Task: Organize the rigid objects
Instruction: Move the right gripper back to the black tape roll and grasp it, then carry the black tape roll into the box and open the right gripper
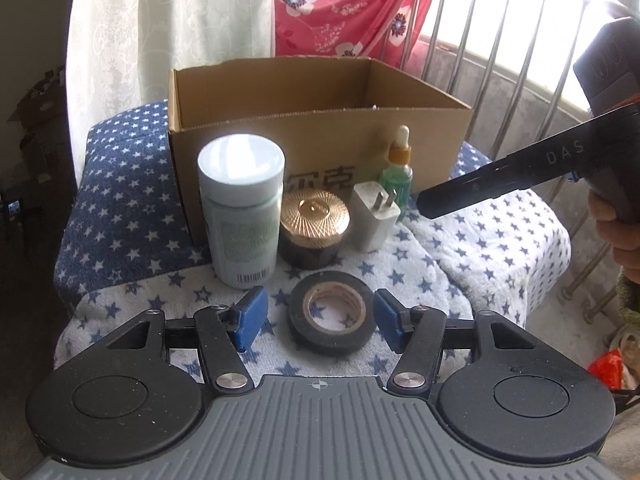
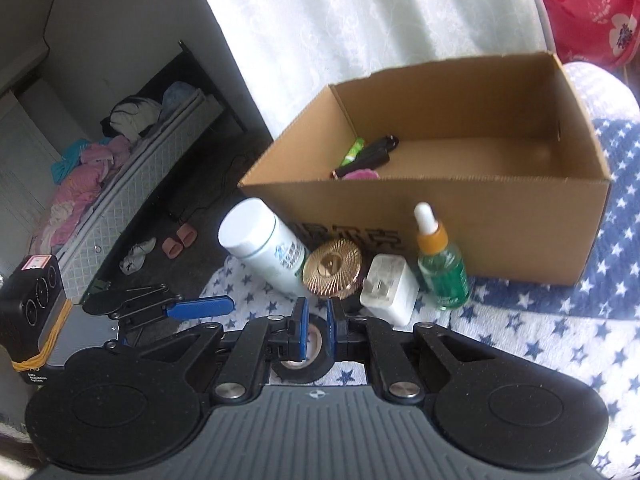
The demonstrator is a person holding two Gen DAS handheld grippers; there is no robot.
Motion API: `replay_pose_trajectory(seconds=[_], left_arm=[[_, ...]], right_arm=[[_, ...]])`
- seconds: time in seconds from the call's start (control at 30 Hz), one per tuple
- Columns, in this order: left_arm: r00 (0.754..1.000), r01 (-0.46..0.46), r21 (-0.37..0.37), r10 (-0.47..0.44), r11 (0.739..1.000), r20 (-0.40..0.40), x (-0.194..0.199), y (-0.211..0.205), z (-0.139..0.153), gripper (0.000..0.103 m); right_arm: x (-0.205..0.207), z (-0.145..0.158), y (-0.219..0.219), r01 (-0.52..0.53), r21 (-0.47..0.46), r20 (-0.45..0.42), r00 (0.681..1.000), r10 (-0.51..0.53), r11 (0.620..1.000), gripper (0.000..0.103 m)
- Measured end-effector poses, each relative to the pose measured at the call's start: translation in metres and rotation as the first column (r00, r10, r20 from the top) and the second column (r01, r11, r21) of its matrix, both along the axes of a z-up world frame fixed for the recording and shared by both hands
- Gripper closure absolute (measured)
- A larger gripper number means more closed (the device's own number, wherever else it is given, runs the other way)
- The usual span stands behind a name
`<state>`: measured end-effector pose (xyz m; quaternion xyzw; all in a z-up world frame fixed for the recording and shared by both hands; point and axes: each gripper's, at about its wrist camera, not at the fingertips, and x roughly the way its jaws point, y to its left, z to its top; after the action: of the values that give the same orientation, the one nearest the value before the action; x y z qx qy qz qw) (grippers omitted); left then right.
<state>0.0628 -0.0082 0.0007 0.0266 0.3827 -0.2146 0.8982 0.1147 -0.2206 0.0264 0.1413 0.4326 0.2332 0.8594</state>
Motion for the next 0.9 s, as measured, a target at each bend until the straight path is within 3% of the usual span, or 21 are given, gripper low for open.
replay_pose_trajectory(seconds=[0.23, 0.43, 0.9], left_arm=[[0.996, -0.018, -0.048, 0.013, 0.999, -0.092, 0.005, -0.003, -0.027, 0.044], [0.995, -0.03, -0.023, 0.028, 0.999, -0.097, 0.008, -0.007, -0.032, 0.043], [0.999, -0.021, 0.093, 0.024, 0.995, -0.028, 0.007, -0.029, -0.036, 0.038]], right_arm=[[-0.007, -0.028, 0.035, -0.021, -0.103, 0.022, 0.999, 0.023, 0.994, 0.084], [0.0, -0.042, 0.042, -0.043, -0.134, -0.001, 0.999, 0.043, 0.99, 0.083], [0.009, -0.054, 0.044, -0.051, -0.152, -0.027, 0.999, 0.048, 0.987, 0.078]])
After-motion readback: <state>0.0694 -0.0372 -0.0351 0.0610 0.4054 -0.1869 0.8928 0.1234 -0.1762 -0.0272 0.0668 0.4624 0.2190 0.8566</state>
